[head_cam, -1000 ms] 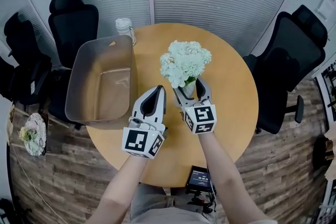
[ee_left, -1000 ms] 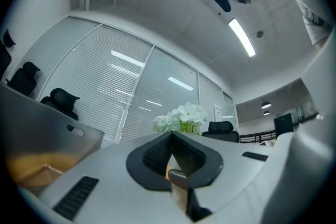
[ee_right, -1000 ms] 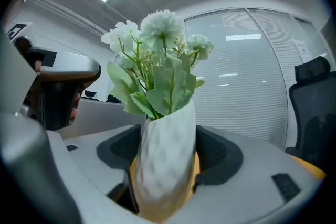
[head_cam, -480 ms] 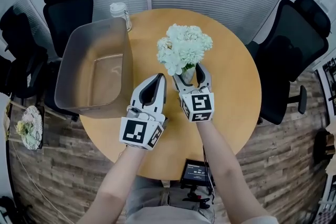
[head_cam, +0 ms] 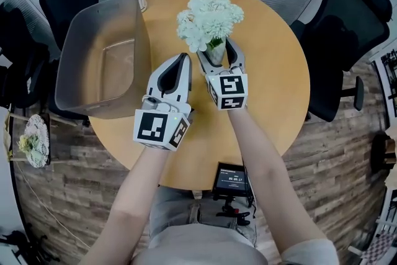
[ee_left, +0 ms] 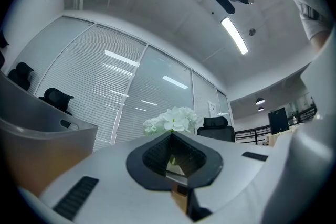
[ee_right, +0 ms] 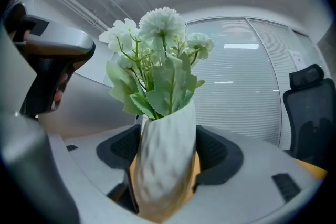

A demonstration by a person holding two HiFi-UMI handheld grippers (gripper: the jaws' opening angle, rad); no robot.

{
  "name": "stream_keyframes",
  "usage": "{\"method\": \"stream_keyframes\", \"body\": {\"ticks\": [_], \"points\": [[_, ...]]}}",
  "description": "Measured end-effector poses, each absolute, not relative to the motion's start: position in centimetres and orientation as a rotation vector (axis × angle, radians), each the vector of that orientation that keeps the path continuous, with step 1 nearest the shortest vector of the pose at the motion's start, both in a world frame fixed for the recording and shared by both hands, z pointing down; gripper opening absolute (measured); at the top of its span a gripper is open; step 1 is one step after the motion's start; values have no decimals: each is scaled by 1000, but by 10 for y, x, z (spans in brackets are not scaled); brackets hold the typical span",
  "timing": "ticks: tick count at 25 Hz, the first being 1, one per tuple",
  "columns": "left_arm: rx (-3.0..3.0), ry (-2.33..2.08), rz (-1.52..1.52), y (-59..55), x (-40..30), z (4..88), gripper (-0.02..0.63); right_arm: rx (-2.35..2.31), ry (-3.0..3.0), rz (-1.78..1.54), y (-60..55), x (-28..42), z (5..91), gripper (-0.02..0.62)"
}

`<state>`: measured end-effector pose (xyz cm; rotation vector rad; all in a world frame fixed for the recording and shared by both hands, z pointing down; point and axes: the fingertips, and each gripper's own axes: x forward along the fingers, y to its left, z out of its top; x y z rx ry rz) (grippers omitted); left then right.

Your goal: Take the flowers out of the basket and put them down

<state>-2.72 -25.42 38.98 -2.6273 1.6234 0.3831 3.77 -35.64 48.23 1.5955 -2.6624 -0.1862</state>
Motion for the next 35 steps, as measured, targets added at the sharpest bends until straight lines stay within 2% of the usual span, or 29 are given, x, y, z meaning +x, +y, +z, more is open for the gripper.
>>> {"method": "stream_keyframes", "body": {"ticks": [35], "points": [[-2640, 1656, 329, -262, -28, 409, 5, 1483, -2621, -314, -350, 20, 495, 342]]}}
